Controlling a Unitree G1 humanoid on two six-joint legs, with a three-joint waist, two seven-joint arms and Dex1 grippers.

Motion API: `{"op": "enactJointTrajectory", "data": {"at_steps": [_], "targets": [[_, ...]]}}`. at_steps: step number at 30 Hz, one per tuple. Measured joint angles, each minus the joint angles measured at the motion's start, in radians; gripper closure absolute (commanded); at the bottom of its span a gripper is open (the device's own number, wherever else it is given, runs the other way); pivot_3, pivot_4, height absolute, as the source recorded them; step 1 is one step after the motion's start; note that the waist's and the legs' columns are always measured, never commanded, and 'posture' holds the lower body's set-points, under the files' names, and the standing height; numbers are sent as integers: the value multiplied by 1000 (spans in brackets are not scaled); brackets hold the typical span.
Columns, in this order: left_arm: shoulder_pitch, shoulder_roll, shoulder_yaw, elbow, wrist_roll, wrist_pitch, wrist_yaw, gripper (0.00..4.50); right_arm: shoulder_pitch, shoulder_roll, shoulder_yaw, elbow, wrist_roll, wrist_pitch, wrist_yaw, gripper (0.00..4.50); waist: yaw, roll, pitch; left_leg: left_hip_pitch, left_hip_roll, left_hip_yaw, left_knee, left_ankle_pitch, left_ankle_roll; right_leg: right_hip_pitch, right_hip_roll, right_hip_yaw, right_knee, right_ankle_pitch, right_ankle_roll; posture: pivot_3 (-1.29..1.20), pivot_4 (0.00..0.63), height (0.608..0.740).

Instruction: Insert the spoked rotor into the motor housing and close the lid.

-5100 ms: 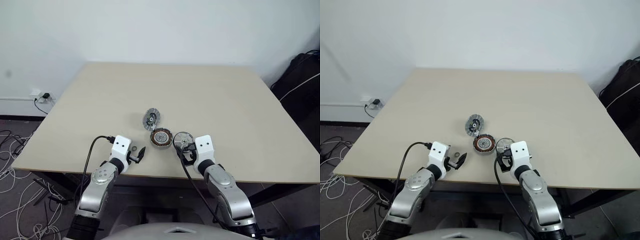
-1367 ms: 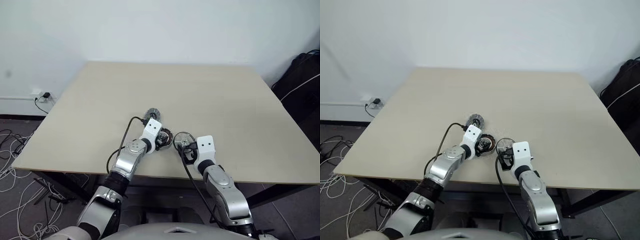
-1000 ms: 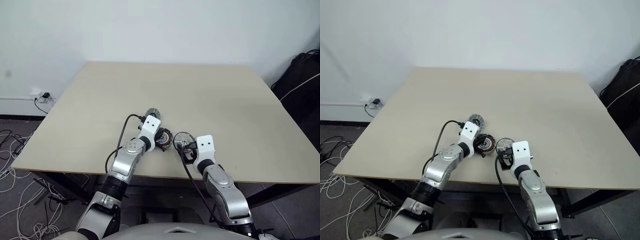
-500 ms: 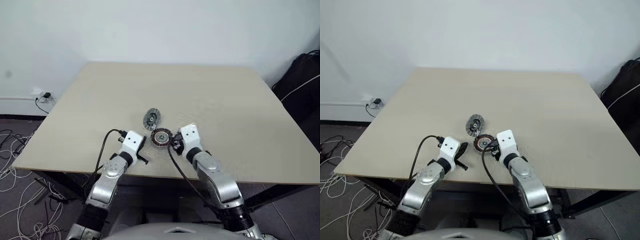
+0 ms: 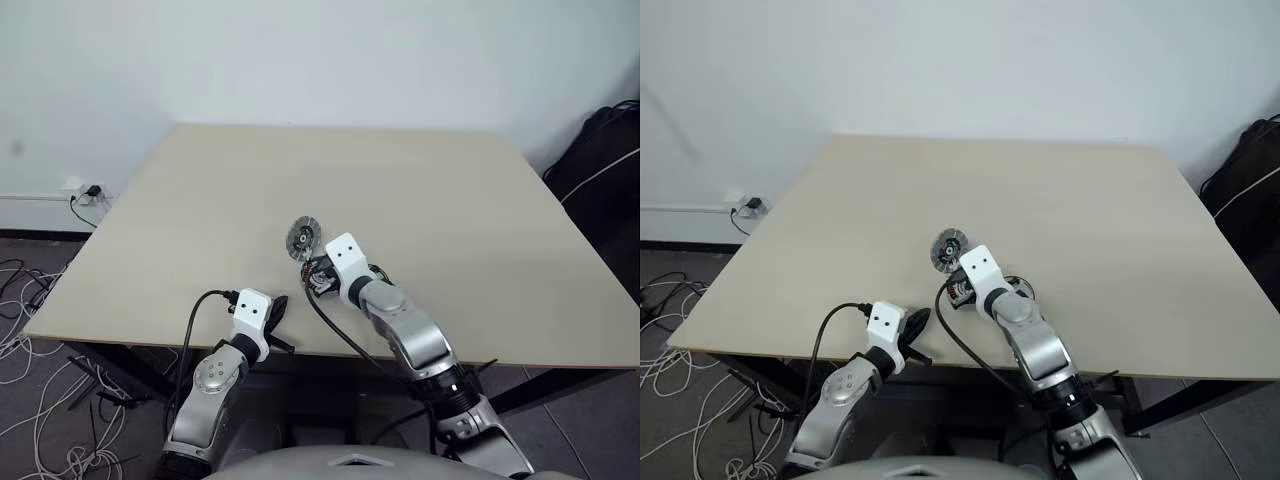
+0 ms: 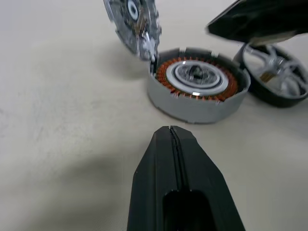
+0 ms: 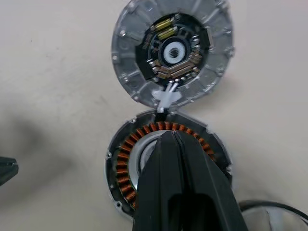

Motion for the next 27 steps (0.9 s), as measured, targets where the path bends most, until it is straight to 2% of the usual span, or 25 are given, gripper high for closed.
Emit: {"op": "enactJointTrajectory", "data": {"at_steps": [16, 27], "targets": [[10, 51, -41, -4, 47, 1, -20, 4500, -101, 46, 42, 200, -38, 19, 22, 4478, -8, 2, -1, 0, 0, 0, -1, 0, -1, -1, 1, 0, 1, 0, -1, 0, 0, 740], [10, 52, -42, -6, 48, 5, -22, 4500, -101, 31, 7, 211, -41, 18, 19, 4478, -22, 2, -1, 0, 0, 0, -1, 0, -1, -1, 1, 0, 1, 0, -1, 0, 0, 740]]}}
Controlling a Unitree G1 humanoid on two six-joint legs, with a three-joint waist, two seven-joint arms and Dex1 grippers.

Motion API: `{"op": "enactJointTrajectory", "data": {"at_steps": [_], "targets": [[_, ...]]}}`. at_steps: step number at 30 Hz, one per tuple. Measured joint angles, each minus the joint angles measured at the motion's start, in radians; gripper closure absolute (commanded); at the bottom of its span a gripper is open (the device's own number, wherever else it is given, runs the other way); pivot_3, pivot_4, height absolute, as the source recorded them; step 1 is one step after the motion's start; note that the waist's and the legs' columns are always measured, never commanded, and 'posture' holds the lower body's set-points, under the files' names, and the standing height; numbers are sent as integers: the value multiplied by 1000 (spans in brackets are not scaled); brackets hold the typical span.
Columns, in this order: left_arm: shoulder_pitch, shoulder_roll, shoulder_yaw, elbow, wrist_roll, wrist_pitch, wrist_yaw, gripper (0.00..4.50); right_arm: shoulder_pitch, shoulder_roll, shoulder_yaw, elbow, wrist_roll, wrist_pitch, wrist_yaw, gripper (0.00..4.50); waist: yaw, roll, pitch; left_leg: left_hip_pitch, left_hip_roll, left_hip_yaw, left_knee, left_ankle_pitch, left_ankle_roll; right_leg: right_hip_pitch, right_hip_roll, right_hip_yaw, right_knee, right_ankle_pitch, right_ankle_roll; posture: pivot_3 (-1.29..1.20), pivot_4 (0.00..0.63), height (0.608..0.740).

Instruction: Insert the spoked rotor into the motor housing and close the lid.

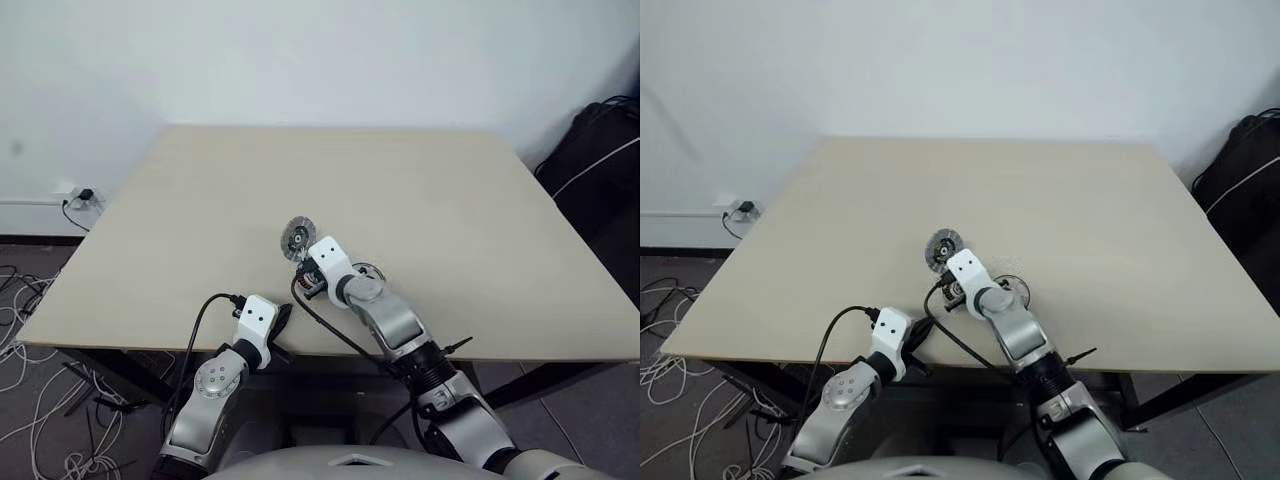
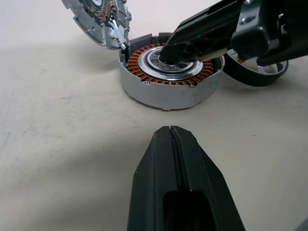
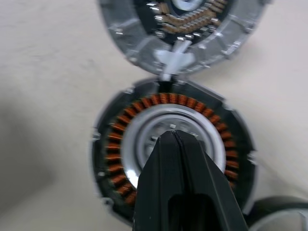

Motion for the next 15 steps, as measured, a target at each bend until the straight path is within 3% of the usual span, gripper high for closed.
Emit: {"op": "enactJointTrajectory", "data": {"at_steps": [15], "targets": [[-13, 0, 0, 0, 0, 18, -17, 4500, 13, -19, -26, -14, 1, 17, -3, 4478, -2, 0, 0, 0, 0, 0, 0, 0, 0, 0, 0, 0, 0, 0, 0, 0, 0, 740]]}}
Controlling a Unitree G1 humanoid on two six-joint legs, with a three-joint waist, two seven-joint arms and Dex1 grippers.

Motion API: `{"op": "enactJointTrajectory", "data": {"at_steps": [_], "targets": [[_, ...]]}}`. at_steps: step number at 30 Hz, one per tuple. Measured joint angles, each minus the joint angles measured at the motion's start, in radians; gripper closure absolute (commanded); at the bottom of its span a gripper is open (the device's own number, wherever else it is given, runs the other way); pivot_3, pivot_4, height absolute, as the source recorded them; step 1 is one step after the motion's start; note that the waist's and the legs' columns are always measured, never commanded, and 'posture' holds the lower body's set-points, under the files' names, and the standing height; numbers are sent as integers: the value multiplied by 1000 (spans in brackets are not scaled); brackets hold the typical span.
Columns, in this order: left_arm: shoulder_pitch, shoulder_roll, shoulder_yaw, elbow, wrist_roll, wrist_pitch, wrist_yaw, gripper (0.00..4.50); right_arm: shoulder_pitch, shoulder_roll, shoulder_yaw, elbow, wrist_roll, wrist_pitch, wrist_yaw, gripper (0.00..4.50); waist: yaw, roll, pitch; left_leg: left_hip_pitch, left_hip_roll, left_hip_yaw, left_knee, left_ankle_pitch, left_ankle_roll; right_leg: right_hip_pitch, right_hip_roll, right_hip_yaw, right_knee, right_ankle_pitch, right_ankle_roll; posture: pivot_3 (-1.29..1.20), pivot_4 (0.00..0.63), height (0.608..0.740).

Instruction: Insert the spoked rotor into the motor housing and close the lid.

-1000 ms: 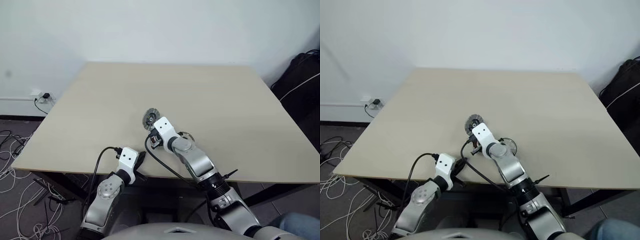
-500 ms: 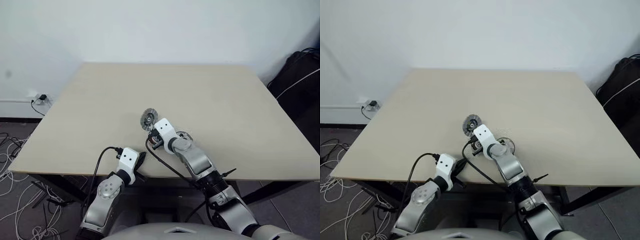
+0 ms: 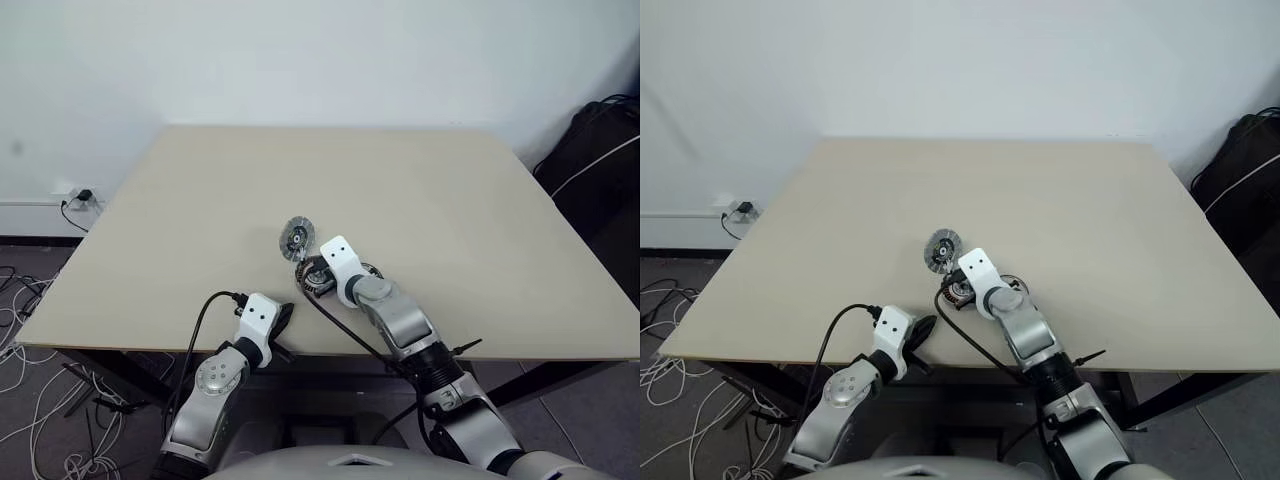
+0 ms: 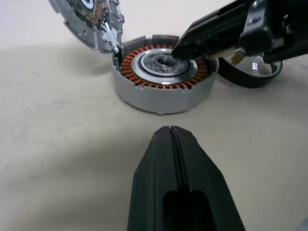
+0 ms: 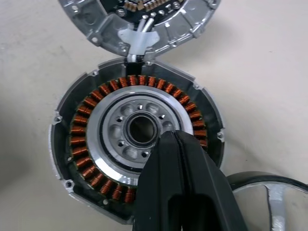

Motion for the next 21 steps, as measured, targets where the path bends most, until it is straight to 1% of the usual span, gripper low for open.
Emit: {"op": "enactJointTrajectory", "data": {"at_steps": [9, 21], "targets": [[0, 0, 0, 0, 0, 7, -1, 4500, 2, 29, -6, 0, 2, -29, -3, 4478, 0, 0, 0, 0, 0, 0, 0, 0, 0, 0, 0, 0, 0, 0, 0, 0, 0, 740], [5, -1, 0, -10, 0, 8, 5, 4500, -10, 49, -6, 82, 2, -87, 11, 4478, -1, 1, 0, 0, 0, 0, 0, 0, 0, 0, 0, 0, 0, 0, 0, 0, 0, 740]]}}
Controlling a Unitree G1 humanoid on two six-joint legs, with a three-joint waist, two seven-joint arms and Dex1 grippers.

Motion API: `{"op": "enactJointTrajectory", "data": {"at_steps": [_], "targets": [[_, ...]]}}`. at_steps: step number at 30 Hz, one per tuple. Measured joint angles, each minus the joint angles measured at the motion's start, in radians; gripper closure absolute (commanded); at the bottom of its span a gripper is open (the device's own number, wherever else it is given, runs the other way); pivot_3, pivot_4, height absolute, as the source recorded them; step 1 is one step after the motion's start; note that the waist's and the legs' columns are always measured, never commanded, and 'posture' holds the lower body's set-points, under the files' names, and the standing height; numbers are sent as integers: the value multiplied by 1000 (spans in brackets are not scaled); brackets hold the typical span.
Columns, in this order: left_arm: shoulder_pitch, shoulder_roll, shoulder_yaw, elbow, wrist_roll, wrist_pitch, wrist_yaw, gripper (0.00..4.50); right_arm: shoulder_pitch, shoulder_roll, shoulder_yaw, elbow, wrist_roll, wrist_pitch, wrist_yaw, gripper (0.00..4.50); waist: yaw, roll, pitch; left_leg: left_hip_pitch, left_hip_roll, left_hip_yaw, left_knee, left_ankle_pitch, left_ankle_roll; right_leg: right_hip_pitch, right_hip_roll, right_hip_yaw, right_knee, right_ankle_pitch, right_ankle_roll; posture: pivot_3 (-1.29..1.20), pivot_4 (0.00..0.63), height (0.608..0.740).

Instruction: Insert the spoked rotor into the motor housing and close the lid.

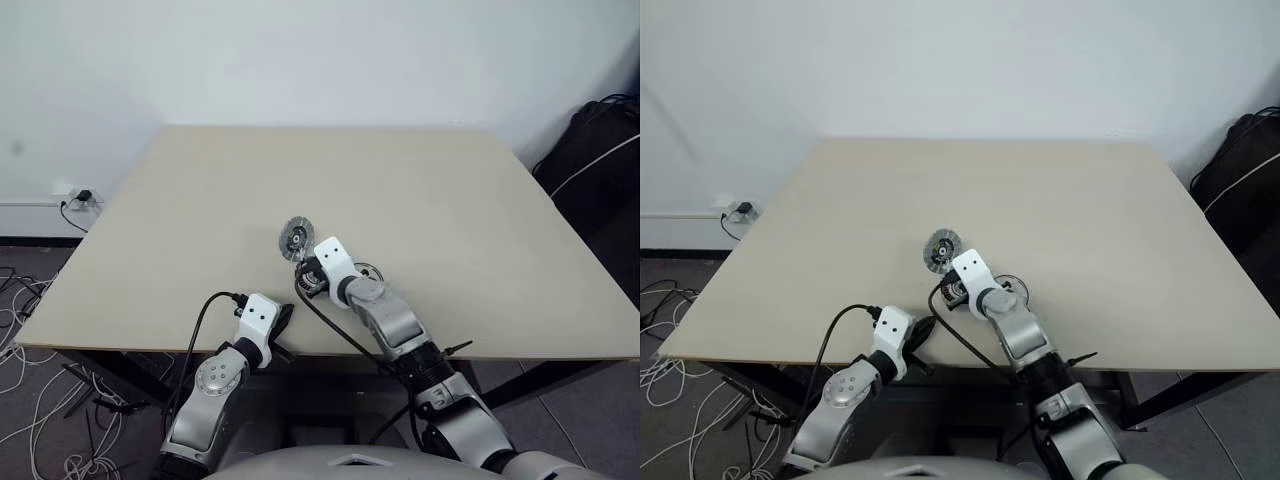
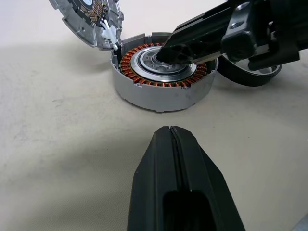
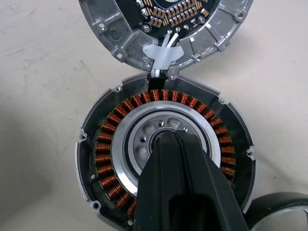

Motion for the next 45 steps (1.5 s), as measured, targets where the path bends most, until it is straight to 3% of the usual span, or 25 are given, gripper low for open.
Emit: {"op": "enactJointTrajectory", "data": {"at_steps": [29, 45], "targets": [[-5, -3, 0, 0, 0, 0, -4, 4500, 16, -9, 23, -17, -4, -18, 65, 4478, -4, 2, -2, 1, 0, -1, -1, 0, -1, 0, 0, 0, 0, 0, 0, 0, 0, 740], [-1, -5, -3, 0, 0, 1, -2, 4500, 6, 9, -10, 5, -6, -126, 1, 4478, -1, 2, -1, 1, 0, -1, -1, 0, -1, 0, 1, 0, 0, 0, 0, 0, 0, 740]]}}
